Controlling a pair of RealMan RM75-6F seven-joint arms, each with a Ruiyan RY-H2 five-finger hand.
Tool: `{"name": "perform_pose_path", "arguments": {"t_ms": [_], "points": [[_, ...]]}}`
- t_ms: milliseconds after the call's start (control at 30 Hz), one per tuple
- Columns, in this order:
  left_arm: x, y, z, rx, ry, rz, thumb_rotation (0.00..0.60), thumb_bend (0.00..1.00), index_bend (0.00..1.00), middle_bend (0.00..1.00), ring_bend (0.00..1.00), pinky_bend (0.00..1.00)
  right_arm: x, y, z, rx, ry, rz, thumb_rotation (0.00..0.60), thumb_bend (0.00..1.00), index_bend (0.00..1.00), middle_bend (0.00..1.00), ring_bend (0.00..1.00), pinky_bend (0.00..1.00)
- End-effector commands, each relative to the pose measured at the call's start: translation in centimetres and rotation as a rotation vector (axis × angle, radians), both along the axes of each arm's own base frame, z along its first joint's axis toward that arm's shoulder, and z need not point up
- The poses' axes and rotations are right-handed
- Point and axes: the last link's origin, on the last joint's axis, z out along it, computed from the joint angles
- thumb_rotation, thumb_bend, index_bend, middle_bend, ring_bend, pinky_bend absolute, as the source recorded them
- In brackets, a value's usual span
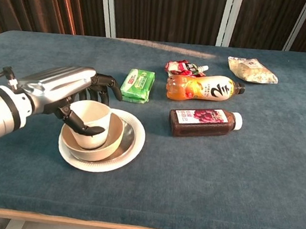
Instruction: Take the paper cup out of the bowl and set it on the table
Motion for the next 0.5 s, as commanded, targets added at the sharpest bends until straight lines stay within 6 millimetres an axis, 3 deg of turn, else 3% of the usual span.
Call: {"name": "perform_pose_path", "arguments": {"t_ms": [33,300,500], "points": [[0.5,-0.3,1.5,0.039,-0.017,-0.026,0.600,0.27,0.34,0.48,0.43,0.47,0.0,0.0,-0.1,0.002,0.002,0.001,0.600,0.02,0.00,0.00,0.00,0.03],[0.8,-0.8,3.6,0.074,-0.015,-0.054,0.600,0.27,0.34,0.48,0.43,0.48,0.0,-0.1,-0.2,0.005,0.006,0.000,0.600,0.02,0.00,0.00,0.00,0.03],[-0.3,-1.0,7.1,0.141,0.048,-0.051,0.600,0.27,0.34,0.48,0.43,0.50,0.1,-0.1,-0.2,0.007,0.008,-0.001,0.600,0.02,0.00,0.00,0.00,0.03]]}}
